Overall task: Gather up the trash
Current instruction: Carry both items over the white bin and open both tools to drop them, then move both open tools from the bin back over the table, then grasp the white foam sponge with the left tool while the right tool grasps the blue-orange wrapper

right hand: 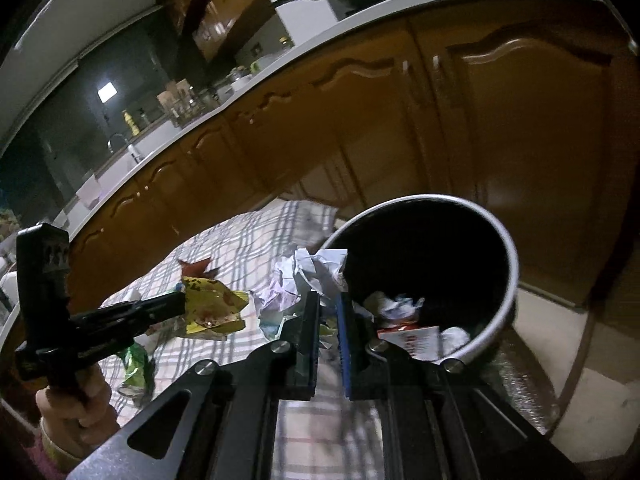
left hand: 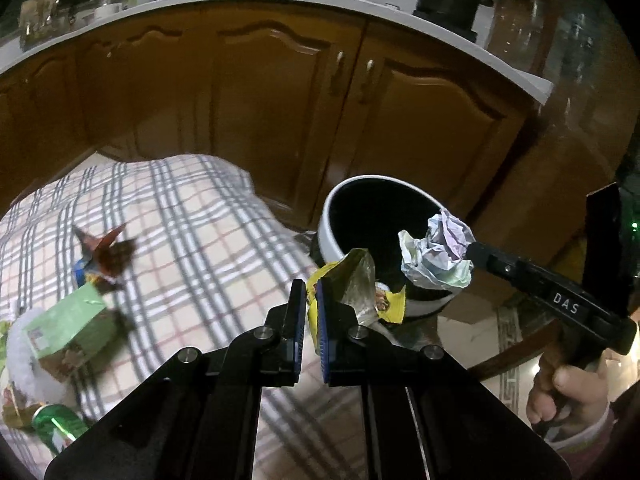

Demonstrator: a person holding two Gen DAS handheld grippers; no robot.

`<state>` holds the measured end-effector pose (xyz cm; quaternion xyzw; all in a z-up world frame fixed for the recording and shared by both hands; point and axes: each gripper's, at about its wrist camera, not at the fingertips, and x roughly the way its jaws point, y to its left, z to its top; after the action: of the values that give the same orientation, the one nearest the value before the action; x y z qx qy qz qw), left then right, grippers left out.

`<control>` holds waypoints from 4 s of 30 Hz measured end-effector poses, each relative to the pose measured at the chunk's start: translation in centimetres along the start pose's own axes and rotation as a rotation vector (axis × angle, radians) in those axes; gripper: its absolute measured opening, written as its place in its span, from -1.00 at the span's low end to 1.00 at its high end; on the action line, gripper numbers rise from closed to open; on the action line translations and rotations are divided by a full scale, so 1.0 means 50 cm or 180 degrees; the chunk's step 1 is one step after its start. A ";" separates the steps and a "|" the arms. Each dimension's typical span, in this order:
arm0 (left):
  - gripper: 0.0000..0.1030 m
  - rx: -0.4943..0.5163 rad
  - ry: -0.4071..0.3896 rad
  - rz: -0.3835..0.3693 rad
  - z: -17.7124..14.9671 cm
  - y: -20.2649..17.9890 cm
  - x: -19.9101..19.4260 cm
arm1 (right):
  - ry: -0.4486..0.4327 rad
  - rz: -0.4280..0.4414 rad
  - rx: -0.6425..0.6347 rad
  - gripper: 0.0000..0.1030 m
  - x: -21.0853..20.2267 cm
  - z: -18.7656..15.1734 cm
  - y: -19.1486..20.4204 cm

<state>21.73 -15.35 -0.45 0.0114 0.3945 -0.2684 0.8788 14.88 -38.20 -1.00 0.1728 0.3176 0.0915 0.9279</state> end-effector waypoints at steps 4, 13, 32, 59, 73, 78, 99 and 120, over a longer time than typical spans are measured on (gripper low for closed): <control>-0.90 0.0044 0.0015 -0.0022 0.014 -0.024 0.016 | -0.0049 -0.0099 0.0052 -0.84 -0.014 0.007 -0.031; -0.90 0.0149 0.0077 -0.0054 0.047 -0.076 0.060 | -0.0105 -0.0219 0.0137 -0.84 -0.028 0.016 -0.081; -0.89 0.0258 0.0243 -0.0011 0.081 -0.123 0.158 | 0.0041 -0.0312 0.0144 -0.84 0.025 0.031 -0.141; -0.15 -0.0139 0.0251 0.0056 -0.006 -0.039 0.097 | -0.0060 0.0029 0.0312 0.63 0.004 -0.015 -0.097; -0.15 -0.0561 0.0024 0.0275 -0.094 0.093 -0.050 | 0.0196 0.0396 0.0105 0.63 0.047 -0.057 0.050; -0.15 -0.0711 -0.0052 0.0377 -0.121 0.146 -0.095 | 0.0271 0.0480 -0.0029 0.63 0.064 -0.076 0.110; -0.15 -0.1179 -0.0270 0.0754 -0.184 0.339 -0.229 | 0.0549 0.0863 -0.0412 0.63 0.165 -0.080 0.313; 0.19 -0.1763 -0.0222 0.1524 -0.168 0.615 -0.228 | 0.0732 0.0852 -0.0409 0.54 0.345 -0.011 0.413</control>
<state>24.52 18.18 -4.16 -0.1441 0.4082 0.0616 0.8994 26.81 -14.15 -3.20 0.1423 0.3892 0.2533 0.8741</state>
